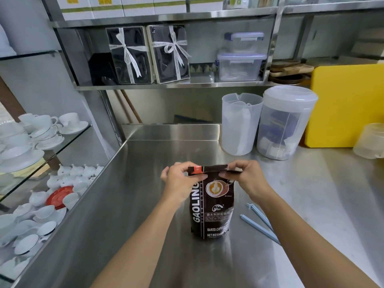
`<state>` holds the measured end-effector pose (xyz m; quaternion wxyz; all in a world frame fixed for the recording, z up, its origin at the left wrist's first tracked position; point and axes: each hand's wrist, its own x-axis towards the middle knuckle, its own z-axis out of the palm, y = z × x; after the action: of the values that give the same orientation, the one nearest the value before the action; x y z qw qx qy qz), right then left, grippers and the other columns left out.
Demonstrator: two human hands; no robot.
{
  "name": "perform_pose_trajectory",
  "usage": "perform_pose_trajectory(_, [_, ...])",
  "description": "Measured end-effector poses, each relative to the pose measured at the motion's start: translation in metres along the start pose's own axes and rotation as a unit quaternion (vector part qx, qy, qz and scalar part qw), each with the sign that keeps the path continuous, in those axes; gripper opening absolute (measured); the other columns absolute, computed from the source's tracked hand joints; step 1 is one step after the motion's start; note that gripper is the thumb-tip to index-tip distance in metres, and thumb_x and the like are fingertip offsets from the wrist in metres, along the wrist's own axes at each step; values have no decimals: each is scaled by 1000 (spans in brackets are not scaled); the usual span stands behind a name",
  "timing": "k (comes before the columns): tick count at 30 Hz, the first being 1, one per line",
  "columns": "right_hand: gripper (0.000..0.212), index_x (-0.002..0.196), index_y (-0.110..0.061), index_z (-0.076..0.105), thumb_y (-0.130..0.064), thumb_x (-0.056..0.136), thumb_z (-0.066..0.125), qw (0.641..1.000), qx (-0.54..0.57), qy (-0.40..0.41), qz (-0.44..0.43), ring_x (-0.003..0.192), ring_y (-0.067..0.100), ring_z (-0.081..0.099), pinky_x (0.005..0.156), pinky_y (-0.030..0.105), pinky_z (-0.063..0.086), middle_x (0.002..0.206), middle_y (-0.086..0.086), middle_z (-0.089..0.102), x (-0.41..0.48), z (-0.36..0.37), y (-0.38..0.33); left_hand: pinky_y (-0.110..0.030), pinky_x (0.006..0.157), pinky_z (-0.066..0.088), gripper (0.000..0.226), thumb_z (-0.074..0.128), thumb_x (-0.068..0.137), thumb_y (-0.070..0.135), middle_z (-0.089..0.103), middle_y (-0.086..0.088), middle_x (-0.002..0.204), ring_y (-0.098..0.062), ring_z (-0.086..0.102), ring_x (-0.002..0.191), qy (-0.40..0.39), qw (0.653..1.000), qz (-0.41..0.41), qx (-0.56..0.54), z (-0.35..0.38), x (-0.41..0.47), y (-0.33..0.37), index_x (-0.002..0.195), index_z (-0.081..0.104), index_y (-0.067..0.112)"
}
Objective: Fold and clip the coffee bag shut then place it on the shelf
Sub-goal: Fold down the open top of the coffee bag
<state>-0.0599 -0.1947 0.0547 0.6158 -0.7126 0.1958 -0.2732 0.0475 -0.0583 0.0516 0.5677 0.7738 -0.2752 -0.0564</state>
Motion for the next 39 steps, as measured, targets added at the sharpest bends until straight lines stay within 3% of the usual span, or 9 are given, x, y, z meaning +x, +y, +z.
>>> perform_pose_trajectory(4, [27,56,-15,64,9,62,73,999,38,-4,-17,46,9,52,48,15,45,48,-8,62,0,0,-1,-48,102,39,21,78,52,39,73,8,80,-27,58,107,-33,997,-23,-66,-7,1,-5,72,71,40])
perform_pose_trajectory(7, [26,72,-12,70,12,64,69,996,81,-31,-15,53,8,60,56,15,50,57,-7,69,-3,-9,3,-25,82,51,19,71,71,2,74,7,74,-8,67,80,-78,983,-22,-164,-17,-2,-5,78,70,20])
perform_pose_trajectory(10, [31,70,-17,74,13,66,65,995,96,-36,-5,60,9,65,63,14,51,63,-5,73,-4,-20,7,-12,69,50,21,65,75,-6,71,5,75,-5,65,73,-85,979,-8,-187,-25,-3,-4,80,67,14])
perform_pose_trajectory(15, [30,68,-18,74,10,70,63,996,79,-46,11,64,2,66,64,7,48,61,-8,73,-4,-23,4,-10,71,50,19,63,75,-7,72,6,74,-3,65,72,-62,980,1,-187,-29,-4,-8,82,68,10])
perform_pose_trajectory(21, [14,77,0,71,10,68,67,998,52,-41,-8,58,1,65,60,8,48,55,-10,71,-2,-19,-4,-9,70,50,18,64,75,-5,74,14,70,-1,68,75,-66,982,12,-176,-30,-5,-11,81,71,11])
perform_pose_trajectory(27, [25,93,3,67,9,69,66,998,41,-55,-15,67,0,67,67,11,51,61,-14,72,1,-17,-7,-35,100,43,16,70,74,7,76,7,84,-13,69,90,-65,988,27,-139,-31,-1,-13,85,75,18])
perform_pose_trajectory(32, [38,104,-2,62,14,70,62,995,38,-85,-33,70,1,67,67,11,51,67,-14,74,2,-14,-12,-14,71,52,20,64,74,-8,75,10,73,-5,69,76,-68,979,26,-190,-33,-4,-10,83,71,9])
perform_pose_trajectory(36, [29,97,5,65,16,70,61,997,22,-69,-35,62,1,65,63,11,51,58,-11,72,2,-10,-12,-11,70,51,20,62,73,-12,74,8,68,-4,68,74,-58,982,14,-181,-34,-4,-12,80,71,4])
perform_pose_trajectory(39, [26,80,3,70,21,70,55,997,-6,-63,-36,59,4,65,63,12,52,53,-8,70,0,-9,-12,-12,70,51,27,58,71,-19,70,-3,74,-3,67,70,-64,987,10,-150,-37,-4,-12,71,71,5])
